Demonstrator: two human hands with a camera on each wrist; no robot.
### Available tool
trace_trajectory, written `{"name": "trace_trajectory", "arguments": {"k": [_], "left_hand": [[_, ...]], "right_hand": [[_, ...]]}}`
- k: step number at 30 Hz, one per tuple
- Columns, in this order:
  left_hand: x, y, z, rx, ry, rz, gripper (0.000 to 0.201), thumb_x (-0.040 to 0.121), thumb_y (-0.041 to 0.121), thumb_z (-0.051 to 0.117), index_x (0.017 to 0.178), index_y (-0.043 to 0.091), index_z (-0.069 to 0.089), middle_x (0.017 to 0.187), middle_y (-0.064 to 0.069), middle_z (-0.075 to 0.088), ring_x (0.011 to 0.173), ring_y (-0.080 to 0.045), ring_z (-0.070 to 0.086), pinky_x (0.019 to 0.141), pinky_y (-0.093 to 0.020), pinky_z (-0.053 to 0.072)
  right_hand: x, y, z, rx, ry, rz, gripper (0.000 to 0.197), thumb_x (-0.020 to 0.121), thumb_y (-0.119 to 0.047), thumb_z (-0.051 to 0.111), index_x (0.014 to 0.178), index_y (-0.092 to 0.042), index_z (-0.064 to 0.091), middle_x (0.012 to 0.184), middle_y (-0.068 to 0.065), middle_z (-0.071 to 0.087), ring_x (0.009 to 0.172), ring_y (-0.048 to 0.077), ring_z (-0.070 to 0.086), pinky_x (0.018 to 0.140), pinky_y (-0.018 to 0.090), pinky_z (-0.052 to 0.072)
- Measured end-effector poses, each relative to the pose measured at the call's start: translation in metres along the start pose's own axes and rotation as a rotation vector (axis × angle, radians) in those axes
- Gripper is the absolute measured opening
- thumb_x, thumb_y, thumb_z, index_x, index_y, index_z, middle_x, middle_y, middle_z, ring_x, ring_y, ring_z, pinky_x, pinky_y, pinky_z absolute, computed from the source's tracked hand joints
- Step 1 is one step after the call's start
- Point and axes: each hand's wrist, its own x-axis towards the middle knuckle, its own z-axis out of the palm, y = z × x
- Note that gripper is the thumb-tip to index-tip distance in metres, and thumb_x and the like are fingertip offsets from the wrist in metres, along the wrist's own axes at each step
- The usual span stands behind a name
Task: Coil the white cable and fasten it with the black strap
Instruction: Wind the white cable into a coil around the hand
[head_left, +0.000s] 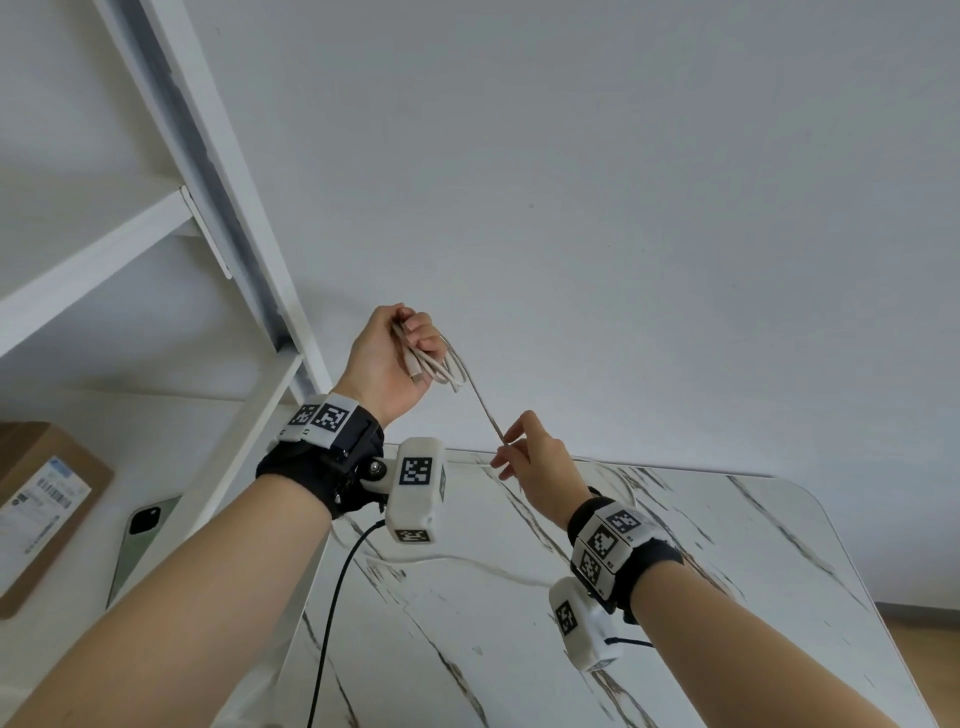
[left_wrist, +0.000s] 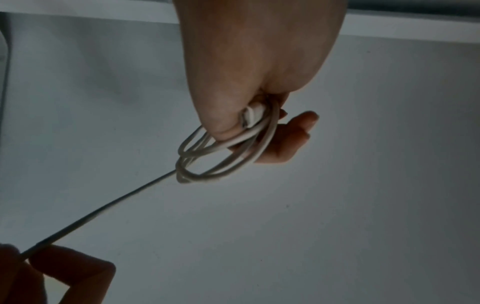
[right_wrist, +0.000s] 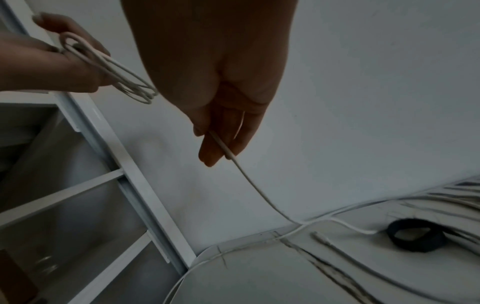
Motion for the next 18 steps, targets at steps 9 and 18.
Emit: {"name": "trace_trajectory", "arguments": {"k": [9, 18], "left_hand": [[0.015, -0.010, -0.013, 0.202, 0.063, 0.016, 0.031, 0.097, 0.019, 0.037, 0.067, 0.012, 0.041, 0.054, -0.003, 0.050, 0.046, -0.015, 0.046, 0.054, -0.024, 0.045], [0.025, -0.039, -0.018, 0.399, 0.156, 0.051, 0.030, 0.099, 0.018, 0.037, 0.070, 0.012, 0.041, 0.053, -0.007, 0.061, 0.046, -0.016, 0.055, 0.060, -0.031, 0.049]], "right_hand": [[0.000, -0.012, -0.004, -0.204, -0.063, -0.153, 0.011, 0.094, -0.015, 0.050, 0.096, -0.013, 0.061, 0.076, -0.001, 0.064, 0.055, 0.006, 0.047, 0.055, 0.022, 0.039], [0.001, -0.020, -0.027, -0.275, -0.194, -0.195, 0.030, 0.095, -0.005, 0.043, 0.113, -0.010, 0.066, 0.103, 0.009, 0.060, 0.088, 0.012, 0.050, 0.081, 0.020, 0.036]]}}
